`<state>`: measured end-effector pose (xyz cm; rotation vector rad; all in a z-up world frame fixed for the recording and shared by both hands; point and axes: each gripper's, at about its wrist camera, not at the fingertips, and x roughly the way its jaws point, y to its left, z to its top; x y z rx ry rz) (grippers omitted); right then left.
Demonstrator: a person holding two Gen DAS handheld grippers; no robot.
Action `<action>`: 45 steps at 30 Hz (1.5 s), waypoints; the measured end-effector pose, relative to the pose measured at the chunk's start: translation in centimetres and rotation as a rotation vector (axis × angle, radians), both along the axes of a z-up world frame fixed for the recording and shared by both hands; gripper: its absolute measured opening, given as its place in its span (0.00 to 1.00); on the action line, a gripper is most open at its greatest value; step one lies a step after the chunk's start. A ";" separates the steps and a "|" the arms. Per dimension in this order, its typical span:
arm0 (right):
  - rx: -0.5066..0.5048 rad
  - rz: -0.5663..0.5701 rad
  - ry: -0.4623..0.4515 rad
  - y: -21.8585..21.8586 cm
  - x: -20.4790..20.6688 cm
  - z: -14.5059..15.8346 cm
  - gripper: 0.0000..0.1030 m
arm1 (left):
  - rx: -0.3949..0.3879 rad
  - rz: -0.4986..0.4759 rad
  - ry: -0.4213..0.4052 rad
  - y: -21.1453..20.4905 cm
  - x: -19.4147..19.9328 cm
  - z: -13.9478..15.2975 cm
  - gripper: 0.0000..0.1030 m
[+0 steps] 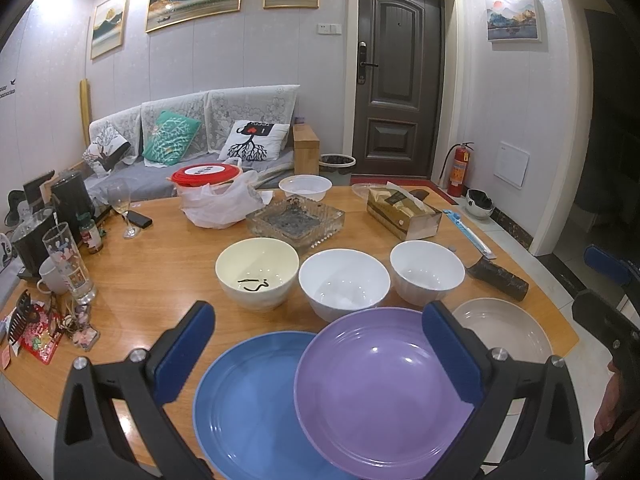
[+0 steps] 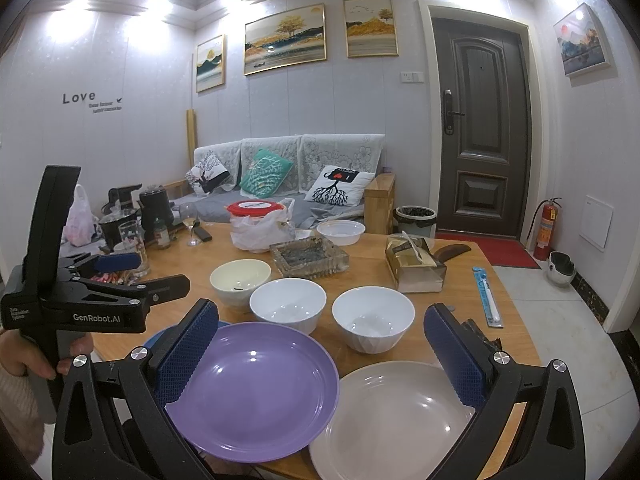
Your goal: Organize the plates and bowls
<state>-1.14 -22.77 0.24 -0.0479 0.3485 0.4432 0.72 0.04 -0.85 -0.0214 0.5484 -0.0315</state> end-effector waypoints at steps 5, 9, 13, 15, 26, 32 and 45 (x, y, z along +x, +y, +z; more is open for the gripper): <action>0.001 0.001 0.000 0.0 0.0 0.1 0.99 | 0.001 -0.001 0.000 0.0 0.0 0.0 1.00; 0.000 -0.002 -0.003 0.0 0.0 0.0 0.99 | 0.001 0.000 0.001 0.0 0.0 0.0 1.00; 0.003 0.002 -0.018 0.2 -0.2 0.0 0.99 | 0.000 -0.002 0.001 0.0 0.0 0.0 1.00; -0.006 -0.027 -0.029 0.3 -0.2 -0.3 0.99 | 0.000 -0.004 0.002 0.1 0.1 0.0 1.00; -0.033 -0.049 0.003 0.5 -0.1 -0.6 0.79 | -0.044 -0.035 0.073 1.2 1.1 -0.9 1.00; -0.046 -0.034 0.141 0.6 1.9 -3.3 0.66 | -0.149 -0.070 0.177 3.2 2.3 -3.1 0.99; -0.049 -0.026 0.466 0.6 5.2 -10.9 0.43 | -0.208 -0.094 0.387 3.7 3.8 -10.2 0.56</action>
